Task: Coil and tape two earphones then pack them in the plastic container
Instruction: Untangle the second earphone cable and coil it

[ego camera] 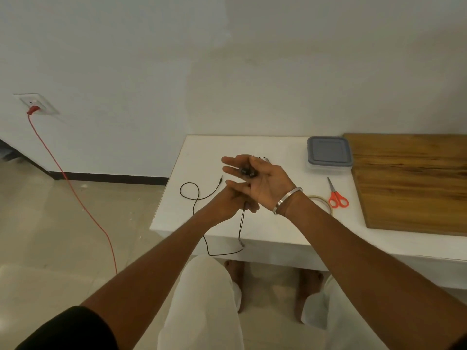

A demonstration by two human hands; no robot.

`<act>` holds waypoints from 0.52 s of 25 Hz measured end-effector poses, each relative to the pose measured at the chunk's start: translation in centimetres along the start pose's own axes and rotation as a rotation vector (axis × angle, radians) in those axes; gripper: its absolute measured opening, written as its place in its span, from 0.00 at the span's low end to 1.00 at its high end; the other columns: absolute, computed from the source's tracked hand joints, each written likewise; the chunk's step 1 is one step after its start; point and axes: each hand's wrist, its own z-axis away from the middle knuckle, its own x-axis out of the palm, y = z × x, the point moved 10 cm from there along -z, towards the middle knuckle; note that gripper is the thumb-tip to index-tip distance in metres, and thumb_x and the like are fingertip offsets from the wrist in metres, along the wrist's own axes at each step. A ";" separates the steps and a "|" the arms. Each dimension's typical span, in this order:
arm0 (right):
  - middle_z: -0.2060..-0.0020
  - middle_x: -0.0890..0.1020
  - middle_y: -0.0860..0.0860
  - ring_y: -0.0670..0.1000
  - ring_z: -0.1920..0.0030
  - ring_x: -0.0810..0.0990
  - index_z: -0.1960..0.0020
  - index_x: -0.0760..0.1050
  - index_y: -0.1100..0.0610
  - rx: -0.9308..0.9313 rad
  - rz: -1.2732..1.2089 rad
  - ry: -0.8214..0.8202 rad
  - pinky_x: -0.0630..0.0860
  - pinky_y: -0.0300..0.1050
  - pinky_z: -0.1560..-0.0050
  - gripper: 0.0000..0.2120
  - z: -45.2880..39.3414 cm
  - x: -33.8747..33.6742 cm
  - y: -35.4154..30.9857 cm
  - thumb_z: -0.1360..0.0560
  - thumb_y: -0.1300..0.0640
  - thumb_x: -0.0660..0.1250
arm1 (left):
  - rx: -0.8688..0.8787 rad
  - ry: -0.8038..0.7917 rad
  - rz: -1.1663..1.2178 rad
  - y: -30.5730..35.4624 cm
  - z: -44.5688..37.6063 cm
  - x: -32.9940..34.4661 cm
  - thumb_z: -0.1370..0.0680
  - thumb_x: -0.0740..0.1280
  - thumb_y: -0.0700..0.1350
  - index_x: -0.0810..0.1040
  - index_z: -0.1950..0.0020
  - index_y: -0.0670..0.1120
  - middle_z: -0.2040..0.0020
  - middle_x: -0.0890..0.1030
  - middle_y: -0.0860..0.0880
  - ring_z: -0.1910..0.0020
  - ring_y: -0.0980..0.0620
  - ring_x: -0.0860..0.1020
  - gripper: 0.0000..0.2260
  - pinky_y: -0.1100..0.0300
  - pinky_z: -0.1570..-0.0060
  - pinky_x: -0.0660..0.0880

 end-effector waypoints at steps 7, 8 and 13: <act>0.40 0.81 0.46 0.49 0.36 0.76 0.49 0.80 0.48 -0.082 0.504 0.236 0.66 0.63 0.35 0.16 0.1 -4.4 -2.4 0.18 0.52 0.53 | -0.020 -0.085 -0.068 -1.7 0.4 1.1 0.17 0.57 0.45 0.79 0.43 0.43 0.69 0.74 0.51 0.70 0.53 0.74 0.13 0.54 0.57 0.78; 0.41 0.81 0.45 0.48 0.37 0.76 0.50 0.80 0.48 -0.080 0.594 0.269 0.66 0.61 0.36 0.16 0.2 -4.7 -2.6 0.18 0.52 0.53 | -0.032 -0.084 -0.081 -1.8 0.4 1.0 0.17 0.58 0.45 0.79 0.43 0.43 0.69 0.74 0.51 0.70 0.53 0.74 0.12 0.54 0.58 0.78; 0.47 0.83 0.52 0.50 0.47 0.79 0.49 0.80 0.50 -0.130 1.124 0.345 0.73 0.49 0.41 0.14 0.3 -6.1 -3.2 0.19 0.56 0.55 | -0.028 -0.056 -0.178 -1.5 0.8 -0.4 0.20 0.61 0.43 0.82 0.48 0.48 0.67 0.72 0.46 0.68 0.54 0.73 0.10 0.60 0.64 0.79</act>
